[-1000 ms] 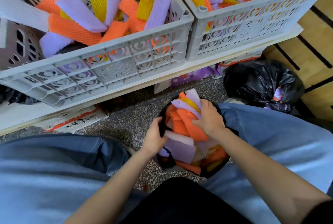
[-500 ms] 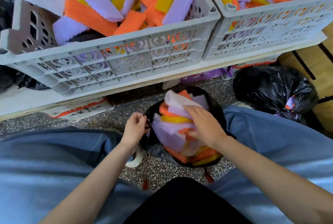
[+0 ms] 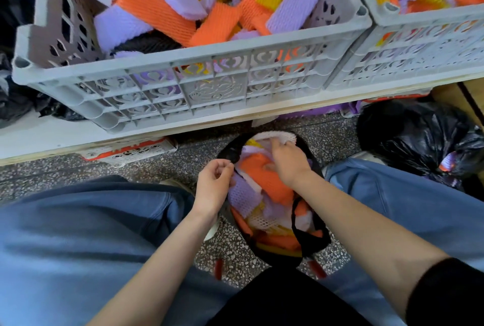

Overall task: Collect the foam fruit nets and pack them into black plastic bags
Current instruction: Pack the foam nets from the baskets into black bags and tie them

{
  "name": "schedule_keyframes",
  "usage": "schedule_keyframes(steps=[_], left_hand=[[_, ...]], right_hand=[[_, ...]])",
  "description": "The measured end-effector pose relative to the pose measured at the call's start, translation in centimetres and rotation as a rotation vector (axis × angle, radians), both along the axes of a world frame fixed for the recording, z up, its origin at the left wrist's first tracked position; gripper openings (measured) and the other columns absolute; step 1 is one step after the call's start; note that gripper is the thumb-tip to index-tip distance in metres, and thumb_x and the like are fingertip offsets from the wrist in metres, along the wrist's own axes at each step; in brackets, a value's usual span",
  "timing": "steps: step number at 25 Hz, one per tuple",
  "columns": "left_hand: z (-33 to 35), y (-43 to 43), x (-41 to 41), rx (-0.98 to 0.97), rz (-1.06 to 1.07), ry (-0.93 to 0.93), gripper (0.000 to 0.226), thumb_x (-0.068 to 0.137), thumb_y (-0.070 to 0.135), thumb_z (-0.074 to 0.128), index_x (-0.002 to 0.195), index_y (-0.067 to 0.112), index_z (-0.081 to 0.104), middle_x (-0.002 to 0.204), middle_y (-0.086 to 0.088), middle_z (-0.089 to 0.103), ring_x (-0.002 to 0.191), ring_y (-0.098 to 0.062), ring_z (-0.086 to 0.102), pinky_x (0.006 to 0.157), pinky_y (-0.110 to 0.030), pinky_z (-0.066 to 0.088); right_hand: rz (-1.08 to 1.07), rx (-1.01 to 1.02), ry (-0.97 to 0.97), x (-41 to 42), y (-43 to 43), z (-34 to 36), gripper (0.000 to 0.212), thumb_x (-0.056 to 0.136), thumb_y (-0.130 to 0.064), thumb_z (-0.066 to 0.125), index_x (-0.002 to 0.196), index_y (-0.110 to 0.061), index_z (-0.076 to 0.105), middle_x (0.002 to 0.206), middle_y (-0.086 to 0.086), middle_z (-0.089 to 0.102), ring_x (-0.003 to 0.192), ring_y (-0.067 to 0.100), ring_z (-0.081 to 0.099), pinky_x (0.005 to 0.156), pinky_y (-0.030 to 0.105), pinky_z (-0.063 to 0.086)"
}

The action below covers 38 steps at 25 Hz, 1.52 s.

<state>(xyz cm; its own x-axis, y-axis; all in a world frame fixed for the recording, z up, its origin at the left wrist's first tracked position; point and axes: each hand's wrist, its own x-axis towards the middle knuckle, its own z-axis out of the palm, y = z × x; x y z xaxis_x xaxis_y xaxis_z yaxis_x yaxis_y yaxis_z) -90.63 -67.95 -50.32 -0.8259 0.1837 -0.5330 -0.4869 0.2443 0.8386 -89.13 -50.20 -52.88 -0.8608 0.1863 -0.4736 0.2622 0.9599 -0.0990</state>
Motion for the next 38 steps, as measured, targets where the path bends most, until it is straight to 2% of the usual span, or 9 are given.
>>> schedule_keyframes(steps=[6, 11, 17, 20, 22, 26, 32, 35, 38], left_hand=[[0.6, -0.3, -1.7, 0.025, 0.096, 0.026, 0.020, 0.095, 0.002, 0.048, 0.079, 0.012, 0.055, 0.062, -0.001, 0.050, 0.047, 0.004, 0.047, 0.050, -0.007, 0.037], [0.6, -0.9, -1.5, -0.002, 0.019, -0.010, 0.018, 0.095, 0.008, 0.051, 0.081, 0.016, 0.058, 0.069, -0.003, 0.055, 0.064, -0.009, 0.053, 0.062, -0.015, 0.042], [0.2, -1.4, -2.9, -0.053, -0.006, 0.031, 0.019, 0.093, 0.007, 0.054, 0.086, 0.024, 0.059, 0.077, -0.001, 0.061, 0.072, -0.011, 0.056, 0.069, -0.020, 0.046], [-0.5, -1.4, -3.5, -0.108, -0.032, 0.043, 0.012, 0.093, 0.006, 0.054, 0.093, 0.016, 0.061, 0.075, 0.002, 0.059, 0.072, -0.009, 0.056, 0.068, -0.019, 0.045], [-0.9, -1.5, -3.6, -0.137, -0.047, 0.053, 0.011, 0.093, 0.007, 0.055, 0.099, 0.013, 0.061, 0.078, 0.002, 0.060, 0.075, -0.009, 0.056, 0.068, -0.016, 0.044], [-0.8, -1.4, -3.7, -0.228, -0.153, 0.113, 0.014, 0.089, 0.007, 0.058, 0.102, 0.013, 0.059, 0.080, 0.006, 0.056, 0.080, -0.011, 0.055, 0.067, -0.016, 0.040], [2.8, -2.0, -5.3, -0.430, -0.587, 0.585, 0.024, 0.088, 0.010, 0.056, 0.111, 0.013, 0.057, 0.104, -0.002, 0.057, 0.098, -0.021, 0.059, 0.085, -0.033, 0.046], [7.7, -1.7, -8.3, -0.415, -0.650, 1.054, 0.020, 0.089, 0.016, 0.048, 0.105, 0.013, 0.059, 0.100, -0.003, 0.057, 0.095, -0.022, 0.055, 0.081, -0.035, 0.045], [12.2, -1.8, -12.2, -0.306, -0.550, 1.222, 0.018, 0.089, 0.016, 0.044, 0.099, 0.011, 0.058, 0.094, -0.003, 0.052, 0.085, -0.016, 0.050, 0.072, -0.032, 0.041]], right_hand=[[0.130, -0.054, 0.077, 0.0, -3.2, -2.9, 0.056, 0.096, -0.013, 0.040, 0.148, -0.013, 0.018, 0.152, 0.012, 0.025, 0.140, 0.029, 0.024, 0.107, 0.039, 0.028], [0.187, 0.084, -0.032, -2.1, -2.3, -5.2, 0.051, 0.094, -0.019, 0.014, 0.141, -0.012, 0.033, 0.136, 0.013, 0.048, 0.125, 0.030, 0.042, 0.100, 0.038, 0.034], [-0.022, -0.012, 0.293, -1.9, -1.9, -3.5, 0.032, 0.090, -0.004, 0.047, 0.121, -0.006, 0.050, 0.118, 0.014, 0.052, 0.113, 0.034, 0.050, 0.074, 0.042, 0.049], [0.195, -0.130, 0.123, -0.5, -2.0, -4.2, 0.045, 0.095, -0.016, 0.045, 0.139, -0.011, 0.038, 0.142, 0.011, 0.038, 0.132, 0.027, 0.034, 0.095, 0.039, 0.041], [0.302, -0.098, -0.004, 0.2, -1.8, -4.6, 0.055, 0.098, -0.026, 0.042, 0.148, -0.013, 0.023, 0.157, 0.009, 0.015, 0.144, 0.025, 0.013, 0.114, 0.039, 0.019], [0.310, -0.083, 0.039, 0.5, -1.3, -3.0, 0.055, 0.098, -0.026, 0.042, 0.148, -0.013, 0.023, 0.158, 0.008, 0.010, 0.145, 0.024, 0.008, 0.116, 0.036, 0.010], [0.431, -0.050, 0.349, -1.1, 1.1, 4.4, 0.031, 0.088, -0.021, 0.043, 0.114, -0.010, 0.056, 0.112, 0.010, 0.057, 0.104, 0.030, 0.057, 0.086, 0.039, 0.046], [0.446, -0.033, 0.617, -2.6, 2.4, 9.9, 0.027, 0.085, -0.021, 0.043, 0.110, -0.015, 0.053, 0.094, 0.005, 0.059, 0.087, 0.022, 0.059, 0.073, 0.029, 0.046], [0.385, -0.124, 0.794, -5.5, 3.2, 14.9, 0.025, 0.090, -0.023, 0.041, 0.113, -0.014, 0.050, 0.096, 0.005, 0.056, 0.090, 0.018, 0.051, 0.070, 0.028, 0.038]])
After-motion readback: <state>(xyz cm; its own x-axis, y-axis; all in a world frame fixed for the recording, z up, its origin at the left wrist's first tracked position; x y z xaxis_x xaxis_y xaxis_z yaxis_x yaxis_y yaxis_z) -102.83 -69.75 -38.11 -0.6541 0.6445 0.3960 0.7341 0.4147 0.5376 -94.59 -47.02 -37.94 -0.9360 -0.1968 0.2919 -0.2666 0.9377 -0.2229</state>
